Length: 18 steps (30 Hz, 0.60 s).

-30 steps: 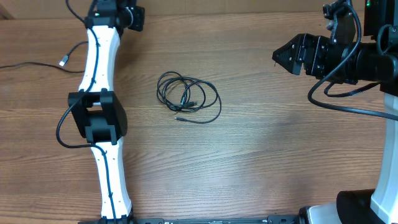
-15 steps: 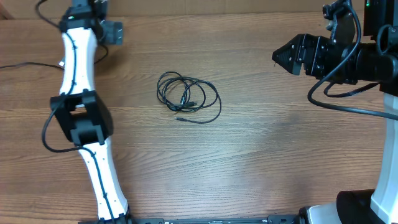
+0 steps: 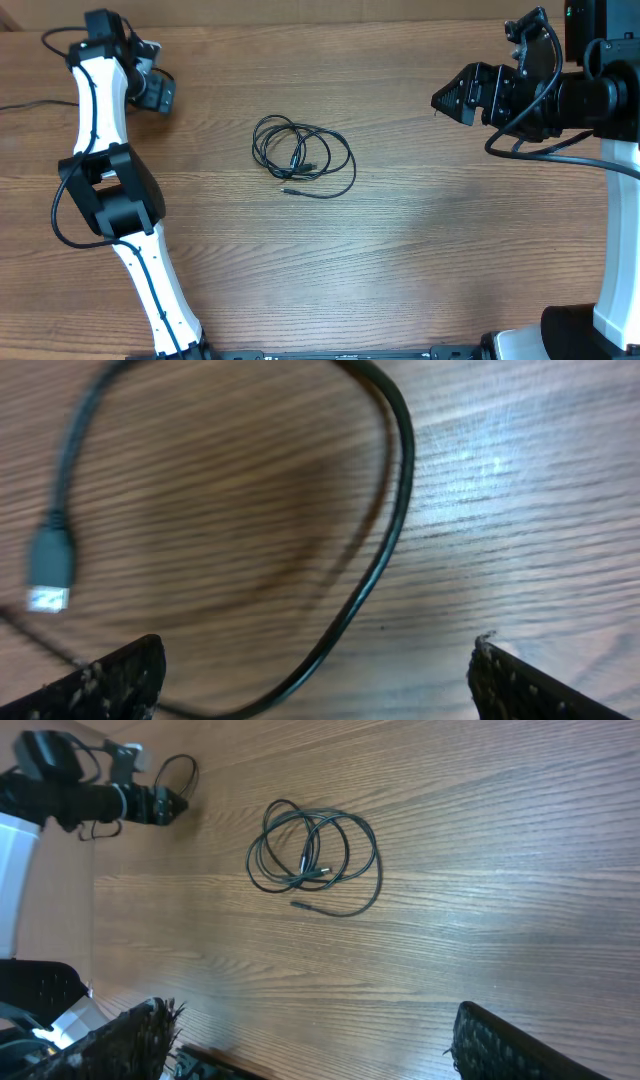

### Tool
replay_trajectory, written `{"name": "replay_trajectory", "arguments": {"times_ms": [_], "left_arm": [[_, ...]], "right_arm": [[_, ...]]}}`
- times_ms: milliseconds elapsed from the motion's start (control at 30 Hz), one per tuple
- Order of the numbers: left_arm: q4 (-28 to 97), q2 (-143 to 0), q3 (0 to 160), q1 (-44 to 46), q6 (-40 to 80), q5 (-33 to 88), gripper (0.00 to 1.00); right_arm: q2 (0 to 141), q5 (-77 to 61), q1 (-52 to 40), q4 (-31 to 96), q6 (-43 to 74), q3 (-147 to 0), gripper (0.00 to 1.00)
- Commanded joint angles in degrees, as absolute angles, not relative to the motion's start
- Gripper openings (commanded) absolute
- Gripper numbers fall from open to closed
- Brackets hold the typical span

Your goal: Untangle cables

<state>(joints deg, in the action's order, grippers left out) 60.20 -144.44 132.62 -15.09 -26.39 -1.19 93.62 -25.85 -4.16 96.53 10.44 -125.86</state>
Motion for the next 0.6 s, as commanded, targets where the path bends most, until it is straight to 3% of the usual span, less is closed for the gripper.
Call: {"name": "replay_trajectory", "arguments": {"times_ms": [0,133,167,367,400,433,500,567], "left_arm": [[58.2,-144.0,129.2,-14.7,-30.3,-4.0,0.95],[55.6,-144.0,127.6,-15.1,-29.1,-2.2,0.91],[55.0,-144.0,127.4,-15.4,-29.2,-0.9,0.86],[52.7,-144.0,124.3,-15.5,-31.4,-0.6,0.75],[51.7,-144.0,123.6,-15.5,-31.3,-0.4,0.41],[51.0,-144.0,123.4,-15.5,-30.2,-0.4,0.24],[49.8,-144.0,123.5,-15.5,-27.7,-0.1,0.04],[48.8,-144.0,123.6,-15.4,-25.2,0.3,0.04]], "right_arm": [[93.6,-25.5,-4.5,96.2,9.9,-125.6,0.89],[93.6,-25.5,-4.5,96.2,9.9,-125.6,0.89],[93.6,-25.5,-4.5,96.2,9.9,-125.6,0.89],[93.6,-25.5,-4.5,96.4,9.9,-125.6,0.89],[93.6,-25.5,-4.5,96.6,10.0,-125.6,0.89],[93.6,-25.5,-4.5,96.9,10.0,-125.6,0.89],[93.6,-25.5,-4.5,97.0,9.9,-125.6,0.89],[93.6,-25.5,-4.5,97.0,10.0,-125.6,0.89]]}}
